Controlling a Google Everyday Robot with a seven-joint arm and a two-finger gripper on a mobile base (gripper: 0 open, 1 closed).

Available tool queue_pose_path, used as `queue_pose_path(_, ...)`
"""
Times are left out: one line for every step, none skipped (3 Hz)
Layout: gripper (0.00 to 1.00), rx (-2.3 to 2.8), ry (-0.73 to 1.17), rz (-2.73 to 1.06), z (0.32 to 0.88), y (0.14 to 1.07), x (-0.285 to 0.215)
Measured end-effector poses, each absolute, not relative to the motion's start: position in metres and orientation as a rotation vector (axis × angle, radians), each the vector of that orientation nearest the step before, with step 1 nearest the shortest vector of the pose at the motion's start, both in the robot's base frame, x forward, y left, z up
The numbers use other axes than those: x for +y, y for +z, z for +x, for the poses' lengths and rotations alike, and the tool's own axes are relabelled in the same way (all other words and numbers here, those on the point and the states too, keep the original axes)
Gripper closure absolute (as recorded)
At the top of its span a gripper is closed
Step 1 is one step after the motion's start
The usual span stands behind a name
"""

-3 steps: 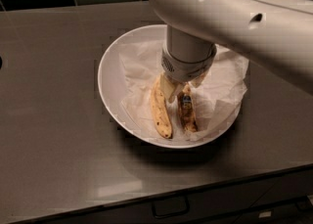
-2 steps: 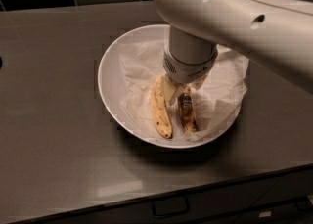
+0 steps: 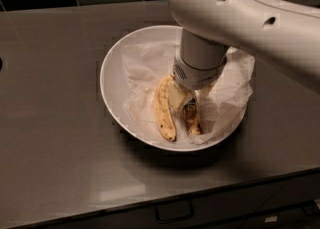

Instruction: Pick banana from white bowl

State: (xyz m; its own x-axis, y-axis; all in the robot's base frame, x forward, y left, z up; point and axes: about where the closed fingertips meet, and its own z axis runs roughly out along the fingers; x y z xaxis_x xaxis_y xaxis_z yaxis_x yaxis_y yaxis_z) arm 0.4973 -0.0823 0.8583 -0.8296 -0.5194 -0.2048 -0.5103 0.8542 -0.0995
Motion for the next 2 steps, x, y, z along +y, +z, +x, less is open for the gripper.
queue_pose_path(0.41,2.818,-0.037,-0.813,0.4966,0.8533,-0.0837)
queue_pose_path(0.58,2.818,-0.037,-0.814,0.4966,0.8532,-0.0836)
